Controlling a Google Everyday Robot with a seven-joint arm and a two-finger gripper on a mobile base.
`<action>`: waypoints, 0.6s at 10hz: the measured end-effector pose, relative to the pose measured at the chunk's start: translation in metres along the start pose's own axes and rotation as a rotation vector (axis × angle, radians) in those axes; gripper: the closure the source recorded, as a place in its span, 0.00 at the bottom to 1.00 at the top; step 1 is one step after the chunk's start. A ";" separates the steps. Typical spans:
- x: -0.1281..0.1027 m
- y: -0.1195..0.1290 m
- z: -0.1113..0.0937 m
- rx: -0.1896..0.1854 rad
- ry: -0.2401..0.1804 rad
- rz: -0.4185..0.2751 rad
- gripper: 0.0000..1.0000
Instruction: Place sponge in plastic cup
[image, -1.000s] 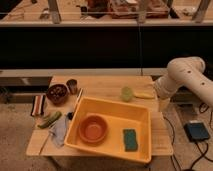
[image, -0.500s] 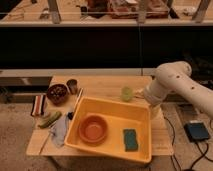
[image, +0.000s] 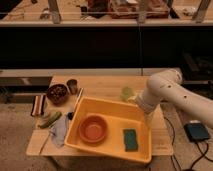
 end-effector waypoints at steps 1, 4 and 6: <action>-0.005 0.003 -0.003 0.007 -0.017 -0.020 0.20; -0.020 0.009 0.010 -0.010 -0.020 -0.093 0.20; -0.025 0.012 0.034 -0.032 0.002 -0.140 0.20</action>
